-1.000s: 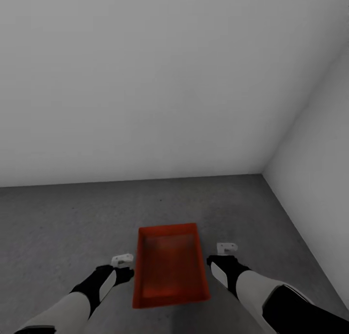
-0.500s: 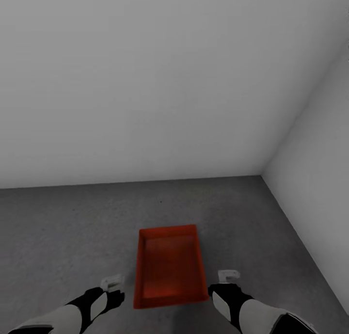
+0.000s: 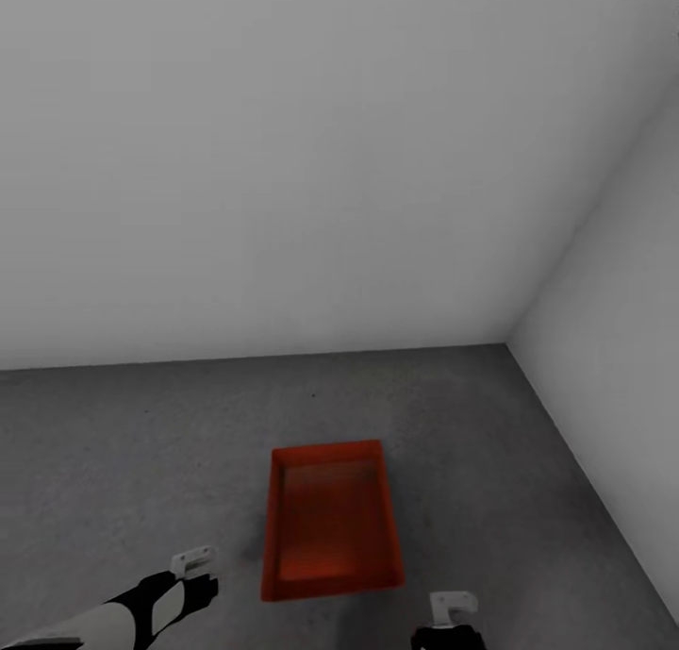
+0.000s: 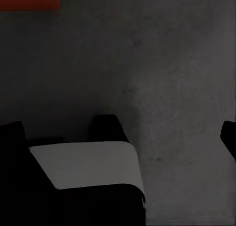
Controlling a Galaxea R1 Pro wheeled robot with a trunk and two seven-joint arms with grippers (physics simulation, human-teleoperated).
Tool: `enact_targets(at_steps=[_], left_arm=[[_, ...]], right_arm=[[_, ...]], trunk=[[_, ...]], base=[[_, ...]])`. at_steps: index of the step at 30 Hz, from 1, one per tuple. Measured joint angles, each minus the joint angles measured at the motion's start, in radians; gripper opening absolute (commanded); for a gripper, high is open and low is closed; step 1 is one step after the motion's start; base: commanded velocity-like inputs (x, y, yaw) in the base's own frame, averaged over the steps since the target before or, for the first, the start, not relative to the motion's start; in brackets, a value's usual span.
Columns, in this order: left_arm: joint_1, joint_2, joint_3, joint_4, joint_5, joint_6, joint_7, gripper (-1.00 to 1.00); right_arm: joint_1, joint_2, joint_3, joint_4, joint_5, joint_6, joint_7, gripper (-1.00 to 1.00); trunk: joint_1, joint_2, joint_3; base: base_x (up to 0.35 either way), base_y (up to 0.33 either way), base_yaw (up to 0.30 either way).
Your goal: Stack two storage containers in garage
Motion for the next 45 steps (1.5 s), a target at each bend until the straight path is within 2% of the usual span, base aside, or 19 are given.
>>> enact_targets(at_steps=[5, 10, 13, 17, 22, 39, 45], left_arm=[[0.026, 0.017, 0.0, 0.0, 0.0, -0.002, -0.001, 1.0], [0.062, 0.02, 0.0, 0.0, -0.001, -0.01, -0.001, 1.0], [0.079, 0.019, 0.0, 0.0, -0.001, -0.031, -0.001, 1.0], [0.085, 0.015, 0.0, 0.0, -0.001, -0.033, -0.001, 1.0], [0.087, 0.012, 0.0, 0.0, -0.001, -0.038, 0.0, 1.0], [0.125, 0.015, 0.0, 0.0, 0.0, -0.047, 0.0, 1.0], [0.125, 0.014, 0.0, 0.0, -0.001, -0.047, 0.0, 1.0]], right_arm=[[0.053, 0.0, 0.0, 0.043, 0.001, -0.025, 0.0, 1.0], [0.099, -0.002, 0.001, 0.069, 0.002, -0.047, 0.008, 1.0], [0.148, -0.002, 0.0, 0.073, 0.004, -0.08, 0.009, 1.0], [0.177, -0.001, 0.001, 0.073, 0.005, -0.101, 0.009, 1.0], [0.185, -0.003, 0.001, 0.075, 0.004, -0.107, 0.009, 1.0], [0.189, -0.006, 0.001, 0.075, 0.003, -0.108, 0.01, 1.0], [0.191, -0.006, 0.002, 0.075, 0.004, -0.108, 0.011, 1.0]], trunk=[[-0.019, 0.035, 0.016], [-0.038, 0.07, 0.031], [-0.038, 0.07, 0.031], [-0.038, 0.07, 0.031], [-0.038, 0.07, 0.031], [-0.038, 0.07, 0.031], [-0.038, 0.07, 0.032]], base=[[0.0, 0.0, 0.0], [0.0, 0.0, 0.0], [0.0, 0.0, 0.0], [0.0, 0.0, 0.0], [-0.048, 0.0, 0.0], [-0.321, 0.08, 0.0], [-0.091, 0.015, 0.0]])
